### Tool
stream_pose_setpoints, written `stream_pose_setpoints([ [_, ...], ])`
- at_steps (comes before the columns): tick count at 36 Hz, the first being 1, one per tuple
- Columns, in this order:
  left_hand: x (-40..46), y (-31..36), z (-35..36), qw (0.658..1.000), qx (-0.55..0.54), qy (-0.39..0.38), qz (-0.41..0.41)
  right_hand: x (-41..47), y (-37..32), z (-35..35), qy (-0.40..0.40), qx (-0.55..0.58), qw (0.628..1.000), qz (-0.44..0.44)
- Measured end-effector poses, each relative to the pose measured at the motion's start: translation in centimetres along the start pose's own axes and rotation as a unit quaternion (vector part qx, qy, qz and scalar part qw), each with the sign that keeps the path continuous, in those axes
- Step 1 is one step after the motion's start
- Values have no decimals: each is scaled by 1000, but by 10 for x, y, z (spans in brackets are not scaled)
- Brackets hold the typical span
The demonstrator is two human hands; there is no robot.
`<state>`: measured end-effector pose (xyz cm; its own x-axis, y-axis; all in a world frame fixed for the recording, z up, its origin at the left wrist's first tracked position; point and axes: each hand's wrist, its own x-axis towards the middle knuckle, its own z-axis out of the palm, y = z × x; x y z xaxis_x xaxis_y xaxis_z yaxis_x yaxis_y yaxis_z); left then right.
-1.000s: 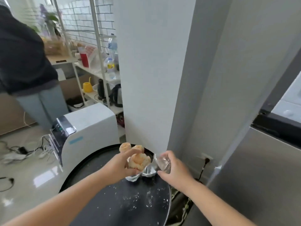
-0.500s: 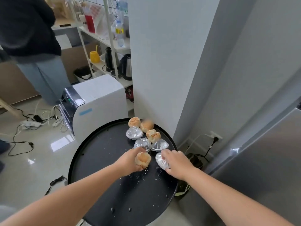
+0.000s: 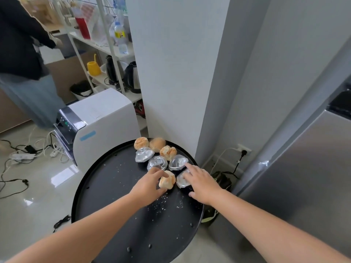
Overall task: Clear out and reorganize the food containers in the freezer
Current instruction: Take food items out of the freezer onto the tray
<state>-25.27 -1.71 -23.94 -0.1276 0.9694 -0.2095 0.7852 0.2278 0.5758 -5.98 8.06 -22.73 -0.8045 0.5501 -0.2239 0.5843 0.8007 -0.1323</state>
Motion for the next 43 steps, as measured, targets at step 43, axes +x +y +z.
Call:
stream_pose_setpoints([
  [43, 5, 498, -119, 739, 118, 209, 630, -356, 140, -311, 446, -90, 828, 327],
])
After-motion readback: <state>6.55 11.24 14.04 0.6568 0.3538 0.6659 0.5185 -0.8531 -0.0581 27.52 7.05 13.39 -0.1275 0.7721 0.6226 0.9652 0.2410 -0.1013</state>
